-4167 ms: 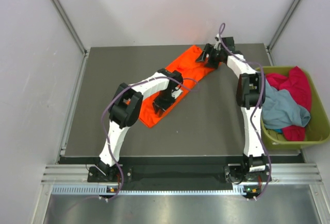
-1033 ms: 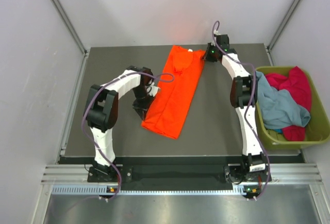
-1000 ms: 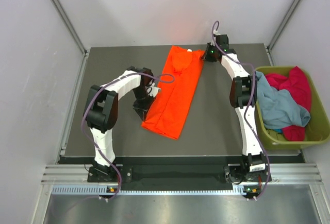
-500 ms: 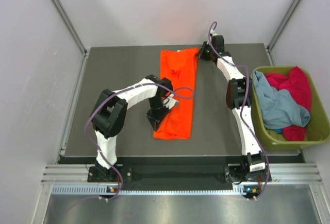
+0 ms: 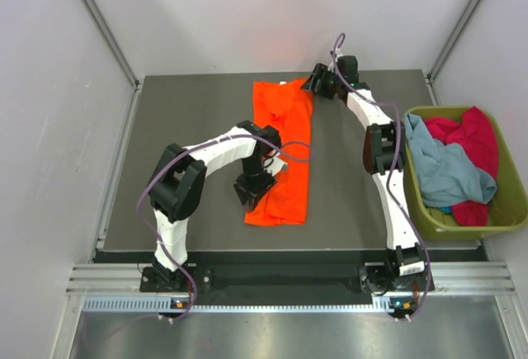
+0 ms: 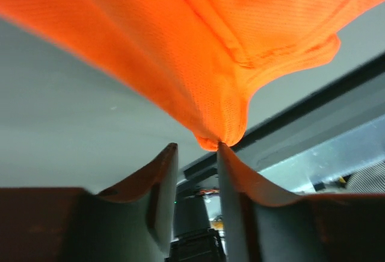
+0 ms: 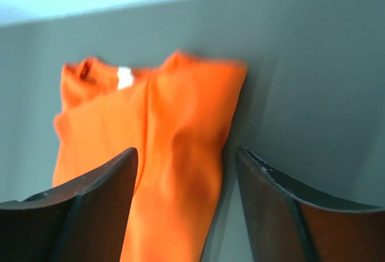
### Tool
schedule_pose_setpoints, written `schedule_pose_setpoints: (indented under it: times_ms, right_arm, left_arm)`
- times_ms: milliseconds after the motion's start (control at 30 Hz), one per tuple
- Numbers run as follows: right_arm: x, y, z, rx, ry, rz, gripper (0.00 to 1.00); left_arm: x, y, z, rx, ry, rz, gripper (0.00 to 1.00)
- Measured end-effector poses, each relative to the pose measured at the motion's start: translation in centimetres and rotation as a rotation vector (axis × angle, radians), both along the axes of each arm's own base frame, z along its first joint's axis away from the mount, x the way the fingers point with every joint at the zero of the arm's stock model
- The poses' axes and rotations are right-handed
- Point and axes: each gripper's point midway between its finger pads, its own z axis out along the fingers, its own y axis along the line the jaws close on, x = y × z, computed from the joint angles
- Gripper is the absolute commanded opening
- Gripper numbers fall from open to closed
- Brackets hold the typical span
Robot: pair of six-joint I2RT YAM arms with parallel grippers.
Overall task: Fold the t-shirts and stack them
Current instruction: Fold the tshirt
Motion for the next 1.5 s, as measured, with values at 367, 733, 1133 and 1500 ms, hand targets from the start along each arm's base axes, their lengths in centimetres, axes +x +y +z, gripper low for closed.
schedule_pose_setpoints:
  times_ms: [367, 733, 1133, 1500]
  right_arm:
    - [-18.9, -3.2, 2.5, 0.006, 0.398, 0.093, 0.7]
    - [-36.2, -4.7, 2.5, 0.003, 0.564, 0.179, 0.61]
    - [-49.3, -1.3, -0.6, 0.084, 0.718, 0.34, 0.61]
    - [-49.4, 0.6, -2.1, 0.097, 0.738, 0.355, 0.59]
  left_arm:
    - [4.8, 0.7, 3.9, -0.052, -0.19, 0.054, 0.68]
    - [5.2, 1.4, 3.8, -0.113, -0.122, 0.284, 0.6]
    - [-2.6, 1.9, 0.4, -0.103, 0.144, 0.49, 0.57]
    - [-1.7, 0.3, -1.2, -0.173, 0.135, 0.59, 0.57]
